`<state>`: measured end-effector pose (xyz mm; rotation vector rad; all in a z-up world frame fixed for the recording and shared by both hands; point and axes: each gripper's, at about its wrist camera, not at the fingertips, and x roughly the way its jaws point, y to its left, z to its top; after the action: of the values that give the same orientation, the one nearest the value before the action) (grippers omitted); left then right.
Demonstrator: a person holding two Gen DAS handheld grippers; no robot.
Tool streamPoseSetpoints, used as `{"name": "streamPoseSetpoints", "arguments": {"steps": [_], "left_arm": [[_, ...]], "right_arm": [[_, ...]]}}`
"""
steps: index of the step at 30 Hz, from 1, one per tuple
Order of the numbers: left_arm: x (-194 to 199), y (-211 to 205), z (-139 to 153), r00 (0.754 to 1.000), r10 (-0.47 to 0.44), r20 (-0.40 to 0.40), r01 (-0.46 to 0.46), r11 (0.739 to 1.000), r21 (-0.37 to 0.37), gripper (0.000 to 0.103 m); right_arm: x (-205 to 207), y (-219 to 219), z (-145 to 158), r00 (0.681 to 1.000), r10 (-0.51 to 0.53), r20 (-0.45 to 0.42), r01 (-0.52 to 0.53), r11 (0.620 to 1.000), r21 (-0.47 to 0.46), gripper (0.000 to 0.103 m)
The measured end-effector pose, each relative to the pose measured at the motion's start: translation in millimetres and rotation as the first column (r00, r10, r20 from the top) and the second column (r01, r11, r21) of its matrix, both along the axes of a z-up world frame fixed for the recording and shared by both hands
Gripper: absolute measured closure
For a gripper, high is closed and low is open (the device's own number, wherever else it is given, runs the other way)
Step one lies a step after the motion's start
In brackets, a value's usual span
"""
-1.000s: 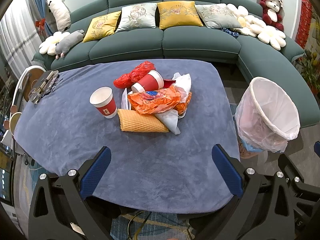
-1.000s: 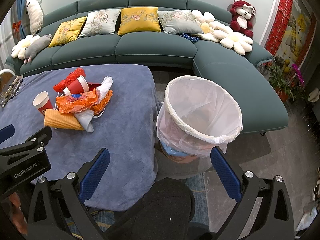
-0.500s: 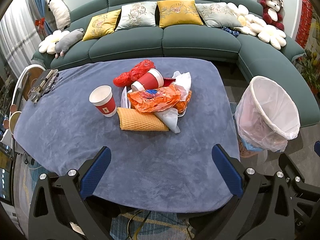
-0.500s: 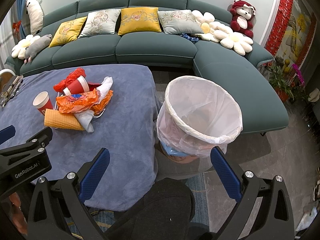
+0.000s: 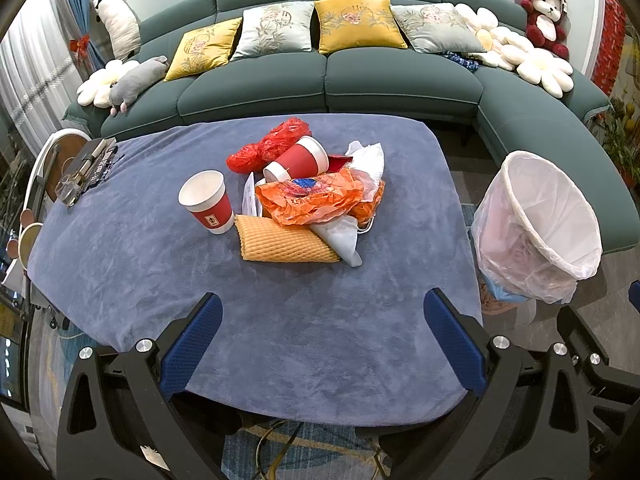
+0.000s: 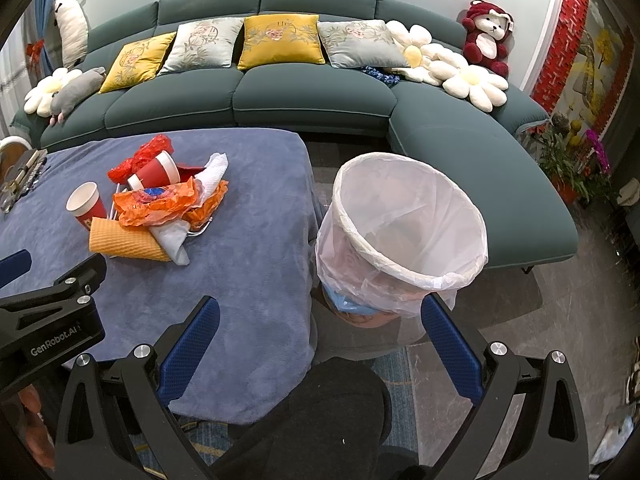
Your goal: Collect trash
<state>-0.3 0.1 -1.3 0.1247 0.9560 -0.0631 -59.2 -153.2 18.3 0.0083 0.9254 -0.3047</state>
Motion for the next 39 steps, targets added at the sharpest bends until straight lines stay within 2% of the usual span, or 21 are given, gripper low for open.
{"name": "streamPoseSetpoints", "arguments": {"steps": [9,14,17,21,33,39], "left_arm": [[4,0,-5,1.0,-0.007,-0.003,0.007,1.0,0.011,0.007],[12,3,-9,1.0,0.003,-0.015,-0.004,1.0,-0.025,0.007],[19,10,-15,0.999,0.007,-0.037,-0.009,0.999,-0.054,0.007],[34,23,-23,0.999,0.028,-0.034,-0.029,0.999,-0.032,0.007],[114,115,-59,0.983,0.181,0.001,-0.181,0.983,-0.022,0.007],[158,148,-91,0.984,0.179,0.007,-0.179,0.984,-0.007,0.007]], "right_arm": [[5,2,-3,1.0,-0.005,-0.01,0.005,1.0,-0.001,0.007],[13,2,-5,1.0,-0.009,-0.01,0.009,1.0,-0.006,0.007],[22,3,-10,1.0,-0.011,-0.006,0.011,1.0,0.001,0.007],[44,10,-19,1.0,0.003,-0.004,-0.002,1.0,0.019,0.007],[131,63,-57,0.996,0.086,-0.026,-0.083,0.992,0.093,0.007],[170,84,-76,0.993,0.113,-0.044,-0.107,0.988,0.112,0.007]]}}
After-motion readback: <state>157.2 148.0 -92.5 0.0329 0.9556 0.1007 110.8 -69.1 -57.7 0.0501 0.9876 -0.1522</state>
